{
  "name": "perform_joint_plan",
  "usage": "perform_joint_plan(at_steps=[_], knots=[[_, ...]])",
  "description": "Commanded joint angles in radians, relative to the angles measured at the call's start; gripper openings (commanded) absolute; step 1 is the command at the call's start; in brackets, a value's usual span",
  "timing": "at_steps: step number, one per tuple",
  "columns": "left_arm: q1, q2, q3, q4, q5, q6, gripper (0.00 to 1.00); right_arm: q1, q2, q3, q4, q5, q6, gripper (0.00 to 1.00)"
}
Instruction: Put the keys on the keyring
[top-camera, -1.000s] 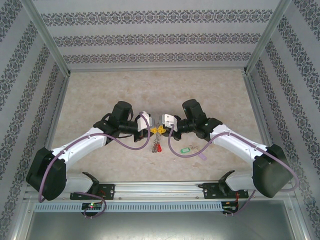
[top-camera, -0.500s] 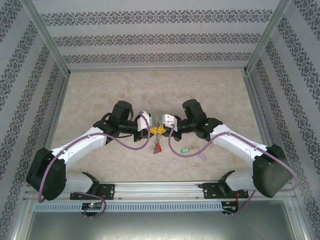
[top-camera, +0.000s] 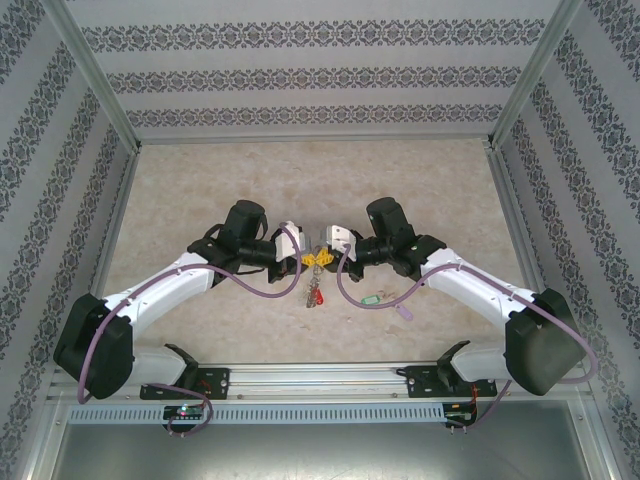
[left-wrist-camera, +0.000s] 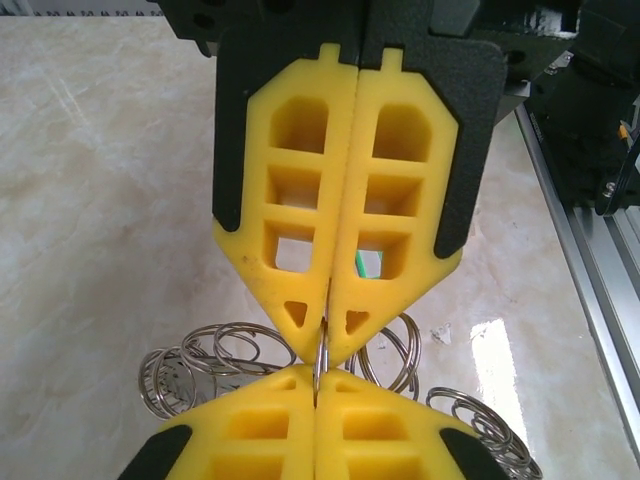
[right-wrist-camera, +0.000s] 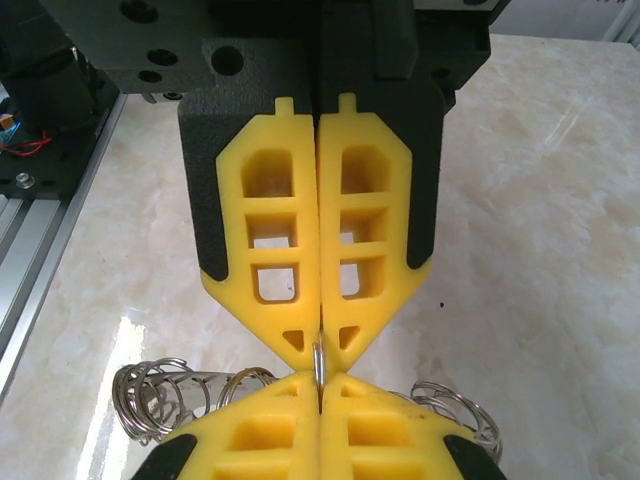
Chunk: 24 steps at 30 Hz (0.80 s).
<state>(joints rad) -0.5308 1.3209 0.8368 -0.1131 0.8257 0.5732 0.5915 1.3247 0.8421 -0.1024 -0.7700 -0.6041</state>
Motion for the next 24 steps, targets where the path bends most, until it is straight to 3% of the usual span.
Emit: perform_joint_plan(at_steps=[1,7,13,17,19,21,24], knots=[[-0.017,0.014,0.034,0.011,0.034,0.014,0.13,0.001,-0.019,-0.006,0.071,-0.061,0.027,0.00],[-0.017,0.018,0.030,0.002,0.032,0.023,0.16,-0.002,-0.022,-0.012,0.079,-0.070,0.038,0.00],[-0.017,0.018,0.032,0.001,0.032,0.027,0.08,-0.007,-0.020,-0.017,0.107,-0.086,0.063,0.00],[-0.017,0.016,0.029,-0.006,0.030,0.032,0.09,-0.012,-0.021,-0.020,0.111,-0.088,0.066,0.00],[-0.017,0.012,0.025,-0.008,0.027,0.037,0.00,-0.015,-0.021,-0.023,0.115,-0.087,0.073,0.00],[-0.017,0.006,0.017,-0.001,0.020,0.037,0.00,-0.015,-0.021,-0.020,0.107,-0.084,0.074,0.00],[-0.016,-0.011,-0.006,0.055,0.000,0.009,0.00,-0.015,-0.034,-0.031,0.095,-0.043,0.083,0.09]])
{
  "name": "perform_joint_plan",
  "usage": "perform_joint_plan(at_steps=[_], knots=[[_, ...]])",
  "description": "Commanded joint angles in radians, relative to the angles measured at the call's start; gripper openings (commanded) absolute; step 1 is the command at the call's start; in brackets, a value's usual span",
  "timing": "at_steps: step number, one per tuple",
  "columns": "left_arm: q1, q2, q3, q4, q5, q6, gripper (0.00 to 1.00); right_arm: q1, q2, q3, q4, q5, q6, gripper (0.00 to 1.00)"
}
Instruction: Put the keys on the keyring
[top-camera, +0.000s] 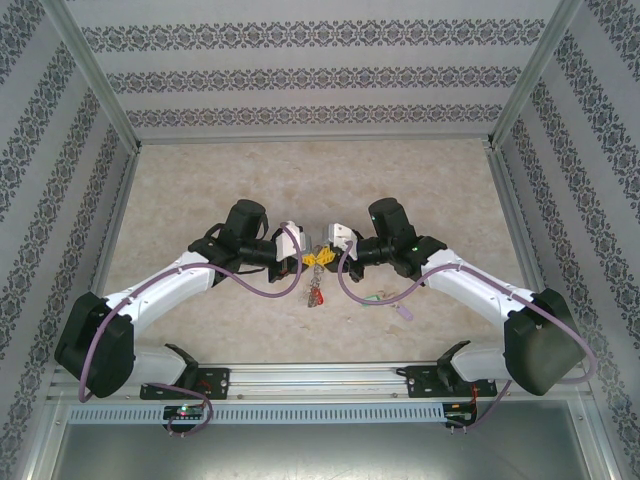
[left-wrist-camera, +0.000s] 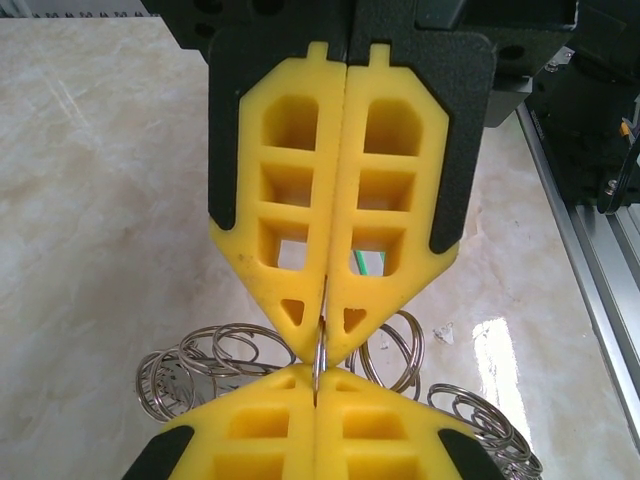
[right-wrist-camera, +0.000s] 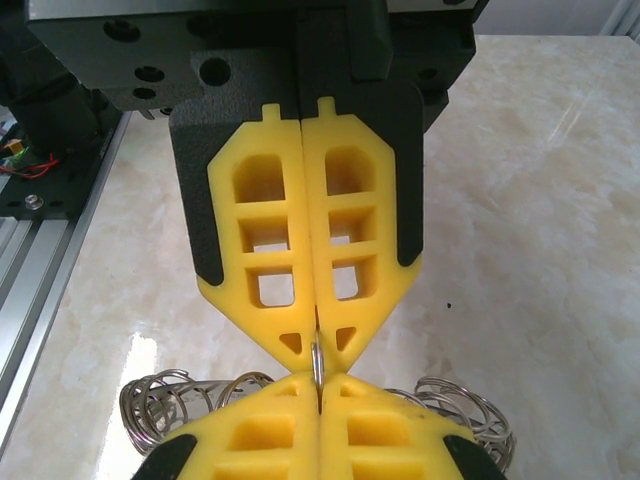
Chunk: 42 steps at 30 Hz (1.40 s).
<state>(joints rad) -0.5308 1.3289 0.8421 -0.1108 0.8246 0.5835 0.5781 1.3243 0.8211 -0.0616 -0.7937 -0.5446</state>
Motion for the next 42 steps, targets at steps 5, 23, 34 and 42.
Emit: perform_joint_plan(at_steps=[5,23,34,42], knots=[[-0.015,-0.031,-0.026,0.094,-0.054,-0.055,0.00,-0.034,-0.153,-0.066,0.057,0.120,0.235,0.22],[-0.016,-0.047,-0.029,0.103,-0.101,-0.091,0.00,-0.222,-0.161,-0.126,-0.572,0.622,1.207,0.31],[-0.017,-0.065,-0.034,0.083,-0.108,-0.084,0.00,-0.110,0.040,-0.034,-0.576,0.653,1.132,0.37],[-0.017,-0.078,-0.043,0.071,-0.096,-0.082,0.00,-0.145,0.145,0.007,-0.531,0.645,1.063,0.42]])
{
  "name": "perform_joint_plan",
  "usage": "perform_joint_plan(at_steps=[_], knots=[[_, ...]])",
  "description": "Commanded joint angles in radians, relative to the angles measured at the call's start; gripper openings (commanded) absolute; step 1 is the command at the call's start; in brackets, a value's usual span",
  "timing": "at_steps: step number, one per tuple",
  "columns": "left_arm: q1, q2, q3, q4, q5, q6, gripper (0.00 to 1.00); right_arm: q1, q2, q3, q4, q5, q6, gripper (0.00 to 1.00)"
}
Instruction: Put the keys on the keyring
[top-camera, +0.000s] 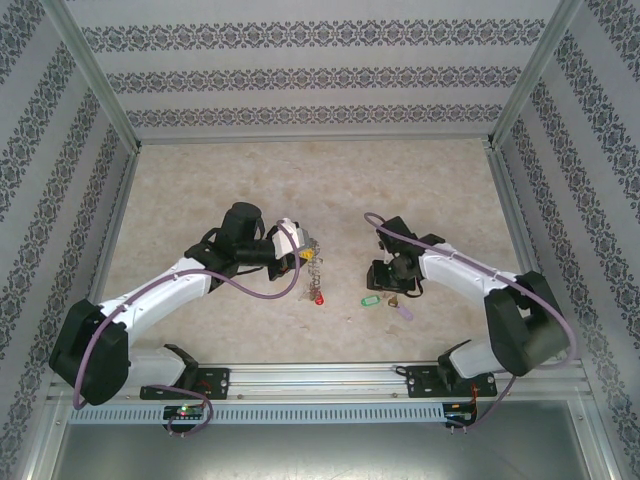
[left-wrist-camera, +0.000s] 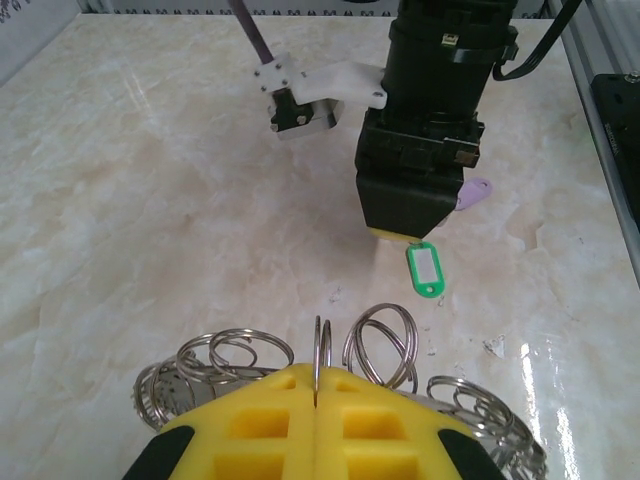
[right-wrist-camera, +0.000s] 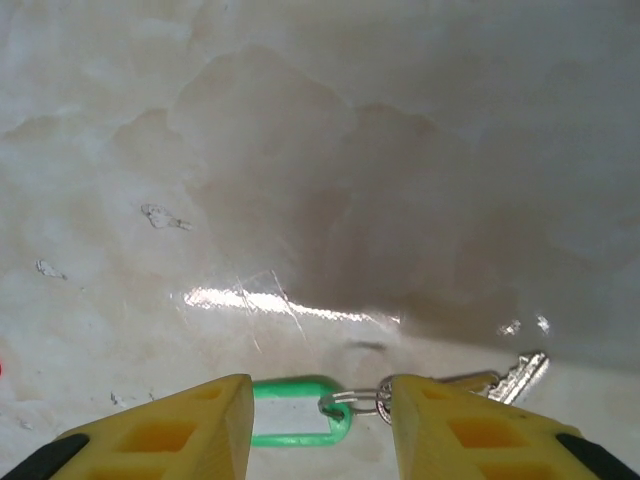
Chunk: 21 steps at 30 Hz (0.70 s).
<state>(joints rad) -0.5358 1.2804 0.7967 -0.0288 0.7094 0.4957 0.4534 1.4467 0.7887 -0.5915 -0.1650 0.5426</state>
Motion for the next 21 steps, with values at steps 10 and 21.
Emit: perform_joint_plan(at_steps=[10,21], knots=[[-0.012,-0.042,-0.003,-0.009,0.001,0.006,0.00,0.065,0.048,0.070,-0.088,0.171,0.258,0.40],[-0.012,-0.051,-0.006,-0.014,0.007,0.007,0.00,0.161,0.187,0.154,-0.199,0.272,0.358,0.39]])
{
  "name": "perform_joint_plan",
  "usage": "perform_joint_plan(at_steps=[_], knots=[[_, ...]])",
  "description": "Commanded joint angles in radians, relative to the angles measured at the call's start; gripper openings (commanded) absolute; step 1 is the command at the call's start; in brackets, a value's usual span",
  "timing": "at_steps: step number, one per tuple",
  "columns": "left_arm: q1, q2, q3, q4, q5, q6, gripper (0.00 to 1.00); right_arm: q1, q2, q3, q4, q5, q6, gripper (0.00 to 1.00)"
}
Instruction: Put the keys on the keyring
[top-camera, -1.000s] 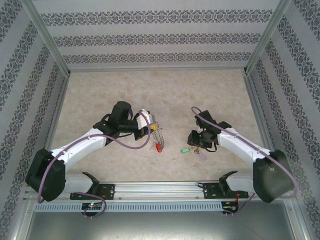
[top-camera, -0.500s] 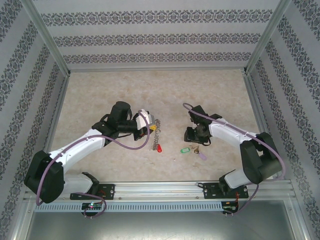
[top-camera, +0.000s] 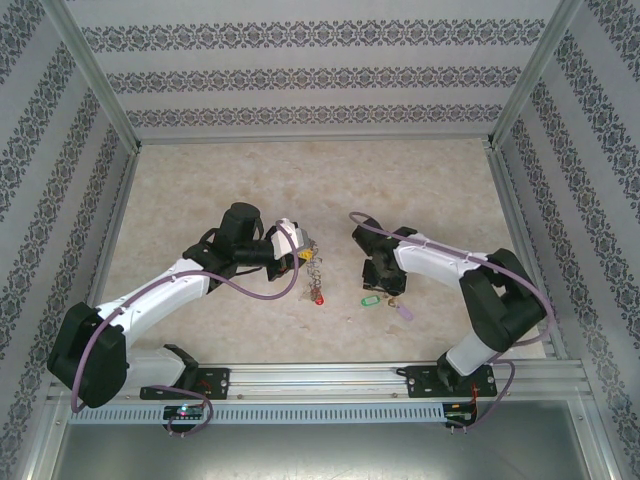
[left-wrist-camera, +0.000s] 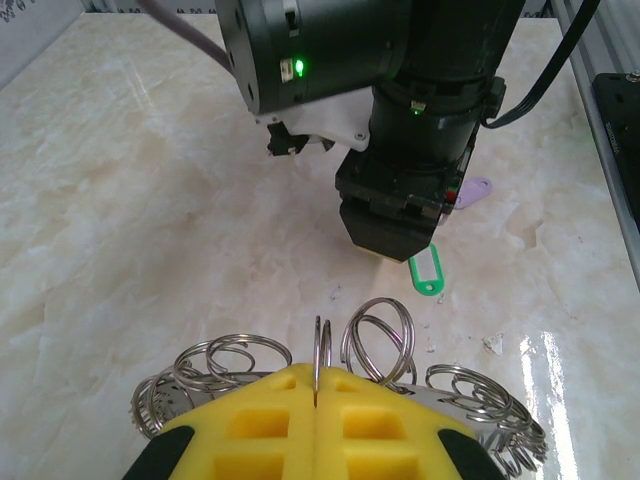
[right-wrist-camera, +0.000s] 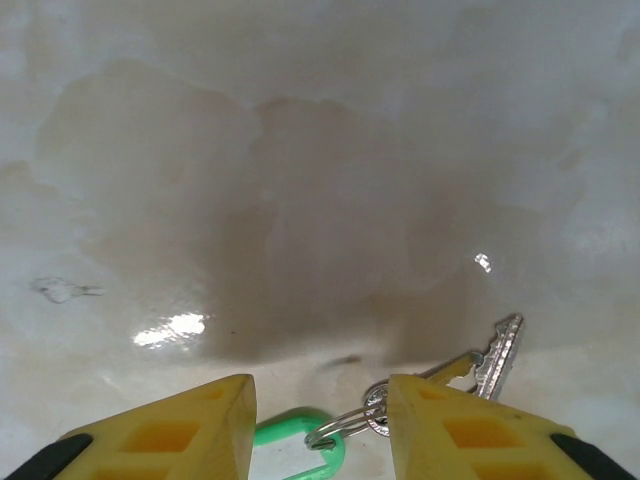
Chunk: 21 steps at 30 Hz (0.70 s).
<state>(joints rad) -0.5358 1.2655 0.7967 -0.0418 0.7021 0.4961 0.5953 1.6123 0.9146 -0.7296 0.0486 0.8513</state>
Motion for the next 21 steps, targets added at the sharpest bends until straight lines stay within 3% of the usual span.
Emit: perform_joint_plan(at_steps=[1,8,17,21], knots=[[-0.011,-0.036,-0.006,-0.003,0.014,0.007,0.00,0.021,0.029,0.031,-0.062,0.057,0.048,0.39],[-0.010,-0.036,-0.004,-0.009,0.014,0.009,0.00,0.029,0.030,0.039,-0.074,0.082,0.045,0.29],[-0.011,-0.036,-0.004,-0.012,0.014,0.007,0.00,0.040,-0.015,0.056,-0.098,0.119,-0.004,0.02],[-0.011,-0.036,-0.002,-0.015,0.013,0.007,0.00,0.050,-0.019,0.064,-0.073,0.103,-0.043,0.04]])
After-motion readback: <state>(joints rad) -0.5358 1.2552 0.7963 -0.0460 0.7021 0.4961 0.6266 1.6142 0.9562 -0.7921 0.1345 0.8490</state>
